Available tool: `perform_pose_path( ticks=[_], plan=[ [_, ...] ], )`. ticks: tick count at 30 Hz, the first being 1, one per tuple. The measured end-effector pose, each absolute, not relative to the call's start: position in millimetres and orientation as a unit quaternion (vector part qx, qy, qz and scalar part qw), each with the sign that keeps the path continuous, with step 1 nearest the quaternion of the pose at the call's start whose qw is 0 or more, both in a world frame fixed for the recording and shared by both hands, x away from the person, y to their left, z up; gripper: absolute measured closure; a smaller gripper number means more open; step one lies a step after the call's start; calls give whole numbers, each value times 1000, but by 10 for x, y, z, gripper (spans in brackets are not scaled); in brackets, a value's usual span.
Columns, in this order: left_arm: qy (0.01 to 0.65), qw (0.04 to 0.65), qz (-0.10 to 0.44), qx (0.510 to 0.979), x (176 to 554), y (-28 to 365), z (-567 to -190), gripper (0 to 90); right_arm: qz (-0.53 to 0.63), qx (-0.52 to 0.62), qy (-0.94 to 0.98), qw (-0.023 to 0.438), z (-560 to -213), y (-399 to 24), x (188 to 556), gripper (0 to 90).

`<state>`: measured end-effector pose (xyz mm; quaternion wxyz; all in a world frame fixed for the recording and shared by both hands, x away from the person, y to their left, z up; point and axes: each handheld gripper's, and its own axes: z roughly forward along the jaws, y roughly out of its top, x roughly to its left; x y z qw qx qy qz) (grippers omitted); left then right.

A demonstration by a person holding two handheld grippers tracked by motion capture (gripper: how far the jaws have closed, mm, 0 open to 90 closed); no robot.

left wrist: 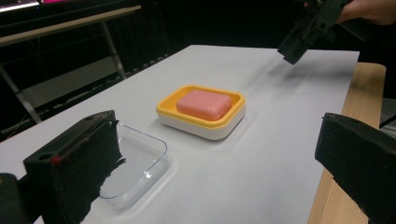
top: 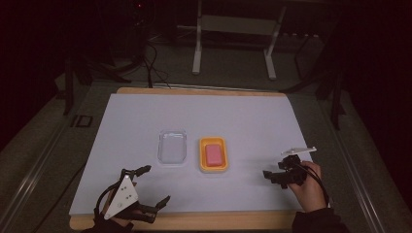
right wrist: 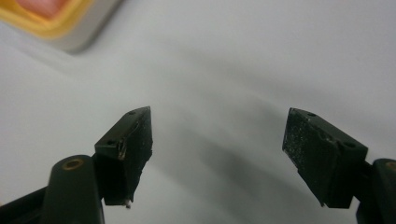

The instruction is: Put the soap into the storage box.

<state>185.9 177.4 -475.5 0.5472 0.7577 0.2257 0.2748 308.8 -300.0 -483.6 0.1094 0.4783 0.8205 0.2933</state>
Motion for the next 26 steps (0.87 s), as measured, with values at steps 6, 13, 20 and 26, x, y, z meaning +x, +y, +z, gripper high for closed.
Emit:
perform_pose_path(
  ticks=[6,13,20,26],
  plan=[
    [225,548,273,758,1857,1775,-4753,6,290,479,820,116,-4909,-3022,3052,229],
    [224,547,273,759,1859,1767,-4756,6,299,500,801,139,-4935,-3079,3058,231],
    [223,546,272,760,1859,1762,-4756,7,299,505,797,144,-4964,-3127,3076,236],
    [223,546,271,761,1858,1760,-4757,6,294,501,800,148,-4970,-3125,3073,235]
  ],
)
